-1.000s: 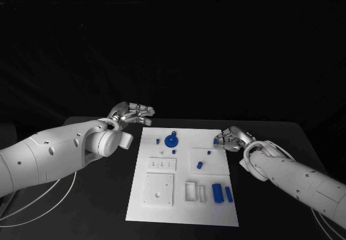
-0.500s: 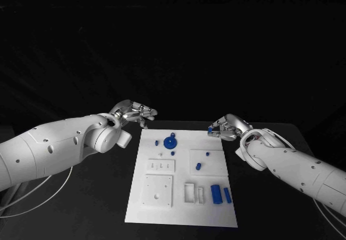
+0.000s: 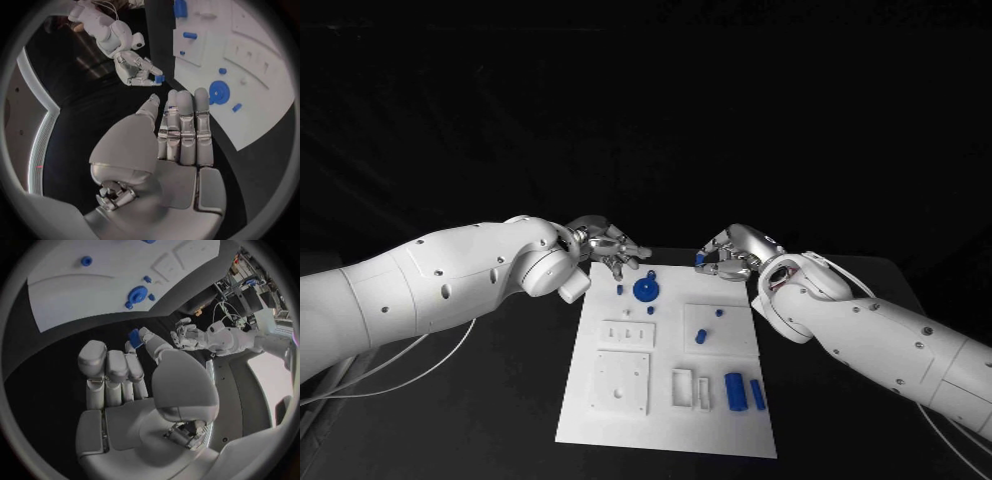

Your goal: Assemble the parts on the task board

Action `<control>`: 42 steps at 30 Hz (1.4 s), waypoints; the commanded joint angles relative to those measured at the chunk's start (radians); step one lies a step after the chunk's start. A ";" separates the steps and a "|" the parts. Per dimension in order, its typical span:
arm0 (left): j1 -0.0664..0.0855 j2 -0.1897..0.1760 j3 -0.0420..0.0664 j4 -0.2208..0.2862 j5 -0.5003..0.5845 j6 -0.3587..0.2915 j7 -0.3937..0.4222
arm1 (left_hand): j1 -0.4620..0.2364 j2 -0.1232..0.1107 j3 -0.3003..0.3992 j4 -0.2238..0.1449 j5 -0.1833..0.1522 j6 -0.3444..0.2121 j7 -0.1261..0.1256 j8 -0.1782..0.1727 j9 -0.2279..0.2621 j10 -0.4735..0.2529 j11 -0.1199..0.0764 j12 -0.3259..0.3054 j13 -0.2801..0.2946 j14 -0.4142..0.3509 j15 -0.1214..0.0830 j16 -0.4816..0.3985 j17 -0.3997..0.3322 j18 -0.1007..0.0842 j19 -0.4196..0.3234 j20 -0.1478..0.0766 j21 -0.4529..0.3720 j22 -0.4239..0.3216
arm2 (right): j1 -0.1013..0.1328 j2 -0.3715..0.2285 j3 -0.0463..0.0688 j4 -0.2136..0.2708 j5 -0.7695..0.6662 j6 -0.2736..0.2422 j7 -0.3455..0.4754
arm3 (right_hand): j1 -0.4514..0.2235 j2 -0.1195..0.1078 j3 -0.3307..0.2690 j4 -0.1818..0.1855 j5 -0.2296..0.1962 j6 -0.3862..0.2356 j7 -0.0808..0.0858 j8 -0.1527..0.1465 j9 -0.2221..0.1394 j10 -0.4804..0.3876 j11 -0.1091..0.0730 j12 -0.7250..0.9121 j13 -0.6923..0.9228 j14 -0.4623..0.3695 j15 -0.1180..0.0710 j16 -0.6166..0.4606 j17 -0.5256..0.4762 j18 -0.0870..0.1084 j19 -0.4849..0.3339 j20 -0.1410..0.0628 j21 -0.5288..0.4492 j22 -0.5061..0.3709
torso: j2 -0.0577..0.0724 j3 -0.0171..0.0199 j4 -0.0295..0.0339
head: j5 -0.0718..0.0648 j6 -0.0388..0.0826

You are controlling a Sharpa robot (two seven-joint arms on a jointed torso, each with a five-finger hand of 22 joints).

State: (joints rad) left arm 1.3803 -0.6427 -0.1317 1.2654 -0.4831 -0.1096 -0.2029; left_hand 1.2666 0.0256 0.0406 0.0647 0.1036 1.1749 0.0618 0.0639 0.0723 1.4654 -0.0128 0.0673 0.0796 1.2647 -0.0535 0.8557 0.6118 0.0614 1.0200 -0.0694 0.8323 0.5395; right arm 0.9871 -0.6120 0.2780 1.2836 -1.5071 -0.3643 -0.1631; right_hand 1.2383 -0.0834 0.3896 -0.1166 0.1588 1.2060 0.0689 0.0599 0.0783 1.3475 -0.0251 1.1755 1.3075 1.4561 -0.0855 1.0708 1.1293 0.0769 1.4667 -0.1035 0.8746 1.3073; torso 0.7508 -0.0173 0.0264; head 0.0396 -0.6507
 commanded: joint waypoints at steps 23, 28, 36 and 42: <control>-0.002 0.078 -0.003 -0.001 -0.187 -0.032 -0.144 | -0.177 -0.144 0.056 0.204 -0.049 0.004 -0.033 0.002 0.658 0.031 -0.011 0.103 0.113 -0.019 -0.017 0.148 -0.024 -0.033 0.035 -0.021 -0.052 0.105 | 0.034 0.054 -0.077 0.077 -0.110 0.048 -0.091 | 0.004 -0.016 0.009 -0.001 0.034 0.007 -0.009 0.003 0.000 0.007 0.001 0.001 0.030 0.001 -0.006 -0.001 -0.001 -0.009 0.058 -0.009 0.006 0.111 | -0.010 -0.0054 -0.0024 | -0.003 -0.020; -0.004 0.087 -0.006 -0.007 -0.193 -0.030 -0.145 | -0.167 -0.131 0.050 0.178 -0.049 -0.001 -0.030 0.002 0.658 0.028 -0.009 0.097 0.113 -0.024 -0.016 0.150 -0.034 -0.033 0.038 -0.019 -0.071 0.123 | 0.035 0.059 -0.081 0.085 -0.110 0.057 -0.092 | 0.004 -0.015 0.008 -0.003 0.035 0.008 -0.009 0.004 0.000 0.007 0.001 0.001 0.030 0.001 -0.006 -0.001 -0.001 -0.010 0.058 -0.009 0.006 0.111 | -0.010 -0.0060 -0.0029 | -0.003 -0.020; -0.005 0.094 -0.012 -0.011 -0.215 -0.012 -0.154 | -0.156 -0.113 0.036 0.121 -0.048 -0.009 -0.027 0.002 0.645 0.020 -0.006 0.091 0.112 -0.029 -0.013 0.155 -0.046 -0.032 0.046 -0.017 -0.108 0.165 | 0.036 0.063 -0.084 0.093 -0.111 0.061 -0.093 | 0.002 -0.014 0.006 -0.004 0.035 0.009 -0.009 0.004 0.001 0.007 0.001 0.000 0.030 0.001 -0.006 -0.001 -0.001 -0.011 0.058 -0.009 0.007 0.111 | -0.010 -0.0043 -0.0004 | -0.006 -0.020; -0.005 0.103 -0.018 -0.015 -0.224 -0.001 -0.162 | -0.150 -0.105 0.030 0.102 -0.047 -0.010 -0.027 0.001 0.640 0.019 -0.006 0.091 0.111 -0.031 -0.013 0.159 -0.051 -0.032 0.057 -0.016 -0.144 0.212 | 0.036 0.067 -0.085 0.097 -0.112 0.065 -0.094 | 0.002 -0.014 0.006 -0.004 0.035 0.009 -0.009 0.004 0.001 0.007 0.001 0.000 0.030 0.001 -0.006 -0.001 -0.001 -0.011 0.058 -0.009 0.007 0.111 | -0.010 -0.0045 -0.0006 | -0.006 -0.020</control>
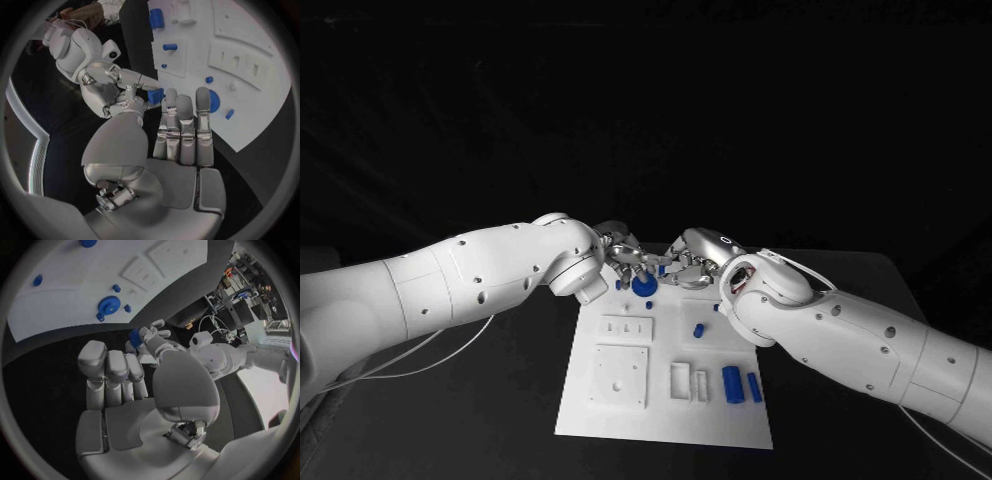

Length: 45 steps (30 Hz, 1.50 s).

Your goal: Assemble the parts on the task board

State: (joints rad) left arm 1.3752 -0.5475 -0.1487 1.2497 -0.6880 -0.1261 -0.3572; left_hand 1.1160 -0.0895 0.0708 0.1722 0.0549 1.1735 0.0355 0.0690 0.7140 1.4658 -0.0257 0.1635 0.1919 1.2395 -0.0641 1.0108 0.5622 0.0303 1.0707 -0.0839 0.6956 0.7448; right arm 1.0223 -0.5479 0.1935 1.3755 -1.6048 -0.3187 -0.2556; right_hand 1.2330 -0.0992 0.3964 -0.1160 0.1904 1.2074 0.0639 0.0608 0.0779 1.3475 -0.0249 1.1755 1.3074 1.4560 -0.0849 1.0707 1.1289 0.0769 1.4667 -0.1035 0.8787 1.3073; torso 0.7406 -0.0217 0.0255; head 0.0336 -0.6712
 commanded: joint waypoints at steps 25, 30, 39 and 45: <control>-0.002 0.023 -0.008 -0.003 -0.020 0.052 -0.007 | 0.108 0.111 -0.031 -0.120 0.182 -0.008 -0.011 -0.004 -0.057 0.026 0.001 -0.017 -0.016 -0.002 -0.008 0.010 -0.001 -0.004 0.037 -0.007 -0.089 0.114 | 0.002 0.018 -0.004 -0.007 -0.034 0.070 -0.010 | 0.004 0.009 -0.006 -0.008 0.005 0.008 -0.005 0.003 0.002 0.005 0.000 -0.003 0.028 0.001 -0.007 -0.005 -0.002 -0.012 0.057 -0.010 -0.001 0.110 | 0.001 0.0014 -0.0016 | 0.000 0.000; -0.003 0.023 -0.008 -0.003 -0.019 0.056 -0.001 | 0.162 0.136 0.003 -0.159 0.244 -0.013 -0.014 -0.004 -0.060 0.031 0.000 -0.025 -0.026 -0.001 -0.009 0.012 0.001 -0.004 0.039 -0.009 -0.091 0.126 | 0.002 0.020 -0.004 -0.008 -0.034 0.075 -0.010 | 0.004 0.009 -0.006 -0.008 0.005 0.008 -0.005 0.003 0.002 0.005 0.000 -0.003 0.028 0.001 -0.007 -0.005 -0.002 -0.012 0.057 -0.010 -0.001 0.110 | 0.001 0.0011 -0.0003 | -0.002 0.000; -0.004 0.020 -0.008 0.002 -0.019 0.083 0.007 | 0.164 0.155 0.073 -0.204 0.319 0.002 -0.022 0.016 0.082 0.042 -0.011 0.036 -0.014 0.006 -0.021 0.057 0.030 -0.004 0.044 -0.021 -0.071 0.183 | 0.002 0.022 -0.004 -0.012 -0.035 0.076 -0.010 | 0.003 0.011 -0.009 -0.010 0.006 0.008 -0.005 0.003 0.003 0.006 0.000 -0.003 0.028 0.001 -0.008 -0.006 -0.003 -0.012 0.058 -0.010 -0.002 0.110 | 0.001 -0.0004 -0.0008 | -0.005 -0.003; -0.004 0.019 -0.008 0.006 -0.017 0.087 0.011 | 0.136 0.151 0.117 -0.228 0.345 0.004 -0.023 -0.001 0.163 0.042 -0.014 0.050 -0.008 0.005 -0.023 0.071 0.036 -0.002 0.043 -0.023 -0.071 0.226 | 0.002 0.023 -0.005 -0.012 -0.033 0.073 -0.009 | 0.002 0.011 -0.009 -0.011 0.007 0.008 -0.005 0.003 0.003 0.005 0.000 -0.004 0.027 0.001 -0.008 -0.007 -0.003 -0.012 0.058 -0.010 -0.003 0.110 | 0.001 -0.0008 0.0002 | -0.008 -0.003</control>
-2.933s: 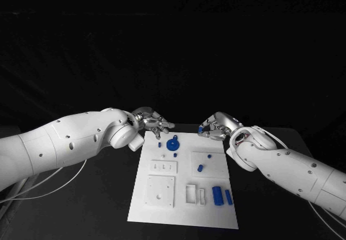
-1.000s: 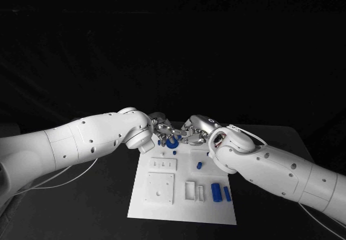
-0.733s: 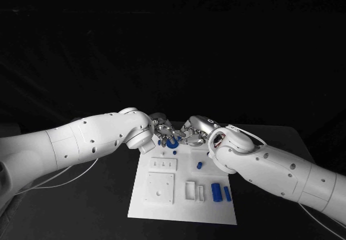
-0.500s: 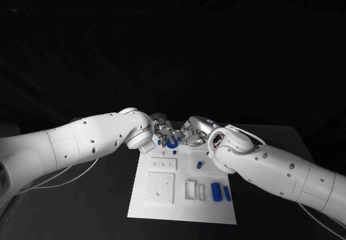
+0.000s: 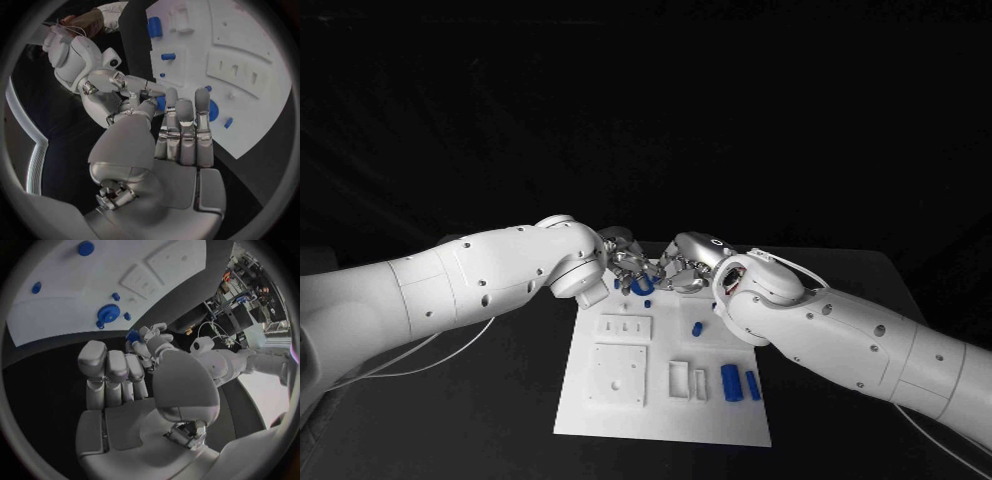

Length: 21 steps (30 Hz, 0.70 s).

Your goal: Assemble the parts on the task board

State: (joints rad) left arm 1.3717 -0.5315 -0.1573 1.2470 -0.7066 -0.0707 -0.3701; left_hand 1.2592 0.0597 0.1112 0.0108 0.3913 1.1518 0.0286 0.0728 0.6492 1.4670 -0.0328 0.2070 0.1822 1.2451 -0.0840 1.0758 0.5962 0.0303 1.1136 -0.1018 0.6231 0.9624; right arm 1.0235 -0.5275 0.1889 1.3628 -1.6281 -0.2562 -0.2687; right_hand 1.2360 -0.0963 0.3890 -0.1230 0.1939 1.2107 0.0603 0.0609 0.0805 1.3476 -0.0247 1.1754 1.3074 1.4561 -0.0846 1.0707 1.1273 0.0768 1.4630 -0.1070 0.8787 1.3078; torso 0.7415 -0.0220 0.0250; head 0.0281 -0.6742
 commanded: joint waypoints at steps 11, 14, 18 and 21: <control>-0.003 -0.008 0.001 0.006 0.018 -0.008 0.020 | -0.032 -0.018 0.101 -0.087 0.094 0.045 -0.023 -0.004 0.270 0.044 -0.015 0.048 0.021 0.008 -0.011 0.030 0.012 -0.002 0.008 -0.011 -0.003 0.052 | 0.000 -0.009 0.000 -0.004 0.020 0.006 0.025 | -0.042 -0.067 -0.076 0.061 -0.040 -0.179 0.047 0.005 -0.012 -0.099 0.030 -0.152 -0.068 -0.040 0.019 -0.100 -0.073 0.014 0.030 0.017 -0.159 0.071 | -0.002 0.0006 -0.0020 | 0.007 0.000; -0.005 -0.016 0.001 0.008 0.018 -0.016 0.014 | -0.045 -0.029 0.111 -0.095 0.139 0.055 -0.027 -0.004 0.287 0.044 -0.018 0.071 0.033 0.009 -0.013 0.042 0.017 -0.003 0.007 -0.014 -0.002 0.065 | -0.004 -0.026 0.000 0.001 0.035 0.010 0.038 | -0.015 -0.068 -0.193 0.114 -0.024 -0.220 0.056 0.005 -0.011 -0.151 0.042 -0.189 -0.124 -0.073 0.030 -0.148 -0.118 0.035 0.015 0.033 -0.277 0.035 | -0.001 0.0019 -0.0009 | 0.014 0.002; -0.008 -0.027 0.001 0.009 0.014 -0.020 0.004 | -0.059 -0.032 0.123 -0.104 0.150 0.060 -0.028 -0.006 0.301 0.044 -0.019 0.081 0.039 0.009 -0.015 0.048 0.019 -0.003 0.008 -0.015 -0.005 0.081 | -0.017 -0.060 0.009 0.015 0.046 0.029 0.042 | 0.033 -0.084 -0.266 0.186 -0.011 -0.253 0.065 0.002 -0.012 -0.209 0.050 -0.210 -0.212 -0.104 0.039 -0.186 -0.174 0.047 0.012 0.043 -0.402 -0.004 | -0.003 0.0008 0.0003 | 0.014 0.008; -0.012 -0.037 0.000 0.012 -0.002 -0.014 -0.007 | -0.065 -0.033 0.130 -0.113 0.154 0.063 -0.029 -0.006 0.306 0.044 -0.018 0.083 0.042 0.007 -0.015 0.050 0.019 -0.004 0.008 -0.015 -0.011 0.093 | -0.037 -0.097 0.032 0.038 0.048 0.062 0.039 | 0.052 -0.092 -0.261 0.185 -0.005 -0.261 0.067 0.002 -0.011 -0.249 0.053 -0.231 -0.284 -0.119 0.042 -0.192 -0.200 0.051 0.007 0.046 -0.497 -0.028 | -0.003 0.0009 0.0009 | 0.019 0.008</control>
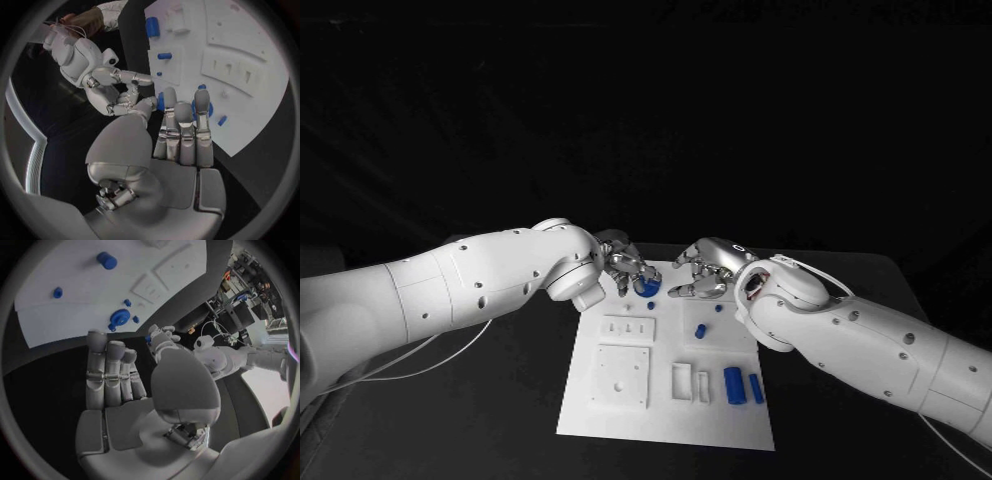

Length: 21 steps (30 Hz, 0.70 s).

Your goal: Assemble the parts on the task board

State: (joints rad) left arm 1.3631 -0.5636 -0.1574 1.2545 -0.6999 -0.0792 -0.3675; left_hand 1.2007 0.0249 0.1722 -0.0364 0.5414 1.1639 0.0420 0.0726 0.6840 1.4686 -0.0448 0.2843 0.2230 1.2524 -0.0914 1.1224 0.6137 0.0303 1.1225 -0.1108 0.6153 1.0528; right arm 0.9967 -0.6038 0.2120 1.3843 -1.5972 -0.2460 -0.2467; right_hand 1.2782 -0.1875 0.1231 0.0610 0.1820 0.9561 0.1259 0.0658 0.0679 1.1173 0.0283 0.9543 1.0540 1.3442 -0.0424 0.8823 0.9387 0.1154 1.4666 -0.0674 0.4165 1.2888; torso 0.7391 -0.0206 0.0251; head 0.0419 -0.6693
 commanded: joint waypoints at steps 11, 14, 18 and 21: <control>-0.036 -0.026 -0.003 0.010 -0.093 -0.025 -0.055 | -0.027 0.002 0.074 -0.088 0.032 0.063 -0.047 -0.006 0.277 0.043 -0.016 0.041 0.023 0.017 -0.015 0.030 0.003 -0.006 0.018 -0.014 -0.022 0.048 | -0.044 -0.145 0.114 0.076 0.114 0.068 0.045 | -0.010 0.025 0.165 -0.101 0.027 0.031 -0.004 -0.002 0.001 -0.042 -0.010 -0.020 -0.130 -0.013 -0.007 -0.005 -0.053 0.012 0.016 0.001 -0.138 -0.013 | -0.002 0.0015 -0.0028 | 0.010 -0.013; -0.047 -0.030 -0.011 0.012 -0.102 -0.024 -0.056 | -0.034 0.001 0.077 -0.095 0.039 0.066 -0.048 -0.006 0.281 0.043 -0.018 0.051 0.037 0.020 -0.018 0.039 0.002 -0.007 0.024 -0.017 -0.022 0.064 | -0.051 -0.159 0.161 0.079 0.155 0.018 0.074 | -0.033 0.029 0.202 -0.107 0.059 0.035 -0.005 -0.003 0.001 -0.040 -0.012 -0.020 -0.138 -0.010 -0.008 -0.012 -0.062 0.012 0.020 -0.001 -0.159 -0.021 | -0.003 0.0031 -0.0028 | 0.011 -0.018; -0.066 -0.033 -0.018 0.007 -0.110 -0.033 -0.060 | -0.039 0.002 0.079 -0.100 0.040 0.066 -0.049 -0.006 0.284 0.043 -0.019 0.048 0.045 0.021 -0.018 0.042 -0.006 -0.006 0.028 -0.017 -0.030 0.078 | -0.055 -0.162 0.209 0.069 0.210 -0.048 0.114 | -0.048 0.024 0.226 -0.116 0.113 0.044 -0.006 -0.003 0.001 -0.039 -0.015 -0.021 -0.145 -0.007 -0.011 -0.017 -0.070 0.012 0.023 -0.003 -0.182 -0.029 | -0.008 0.0057 -0.0061 | 0.013 -0.031; -0.077 -0.032 -0.022 0.001 -0.123 -0.042 -0.062 | -0.042 0.000 0.077 -0.100 0.043 0.070 -0.050 -0.006 0.285 0.043 -0.020 0.055 0.050 0.024 -0.019 0.047 -0.006 -0.006 0.032 -0.018 -0.032 0.083 | -0.055 -0.157 0.229 0.057 0.247 -0.084 0.135 | -0.054 0.021 0.241 -0.124 0.149 0.044 -0.006 -0.003 0.000 -0.038 -0.016 -0.022 -0.148 -0.005 -0.012 -0.020 -0.074 0.012 0.026 -0.004 -0.189 -0.032 | -0.011 0.0063 -0.0063 | 0.014 -0.038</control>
State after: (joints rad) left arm 1.2883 -0.5972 -0.1793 1.2567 -0.7884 -0.0994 -0.4182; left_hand 1.1556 0.0166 0.1984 -0.0796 0.5780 1.1709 0.0490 0.0636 0.7533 1.4656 -0.0582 0.3339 0.2717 1.2704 -0.1088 1.1658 0.6086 0.0305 1.1478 -0.1288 0.5883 1.1338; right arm 0.9438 -0.7634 0.4395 1.4456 -1.4333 -0.2532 -0.1770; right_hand 1.2313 -0.1677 0.3598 -0.0624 0.3231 0.9957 0.1195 0.0658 0.0692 1.0789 0.0213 0.9389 0.9060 1.3363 -0.0520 0.8663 0.8656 0.1155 1.4668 -0.0675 0.2309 1.2577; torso 0.7323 -0.0162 0.0201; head 0.0546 -0.6991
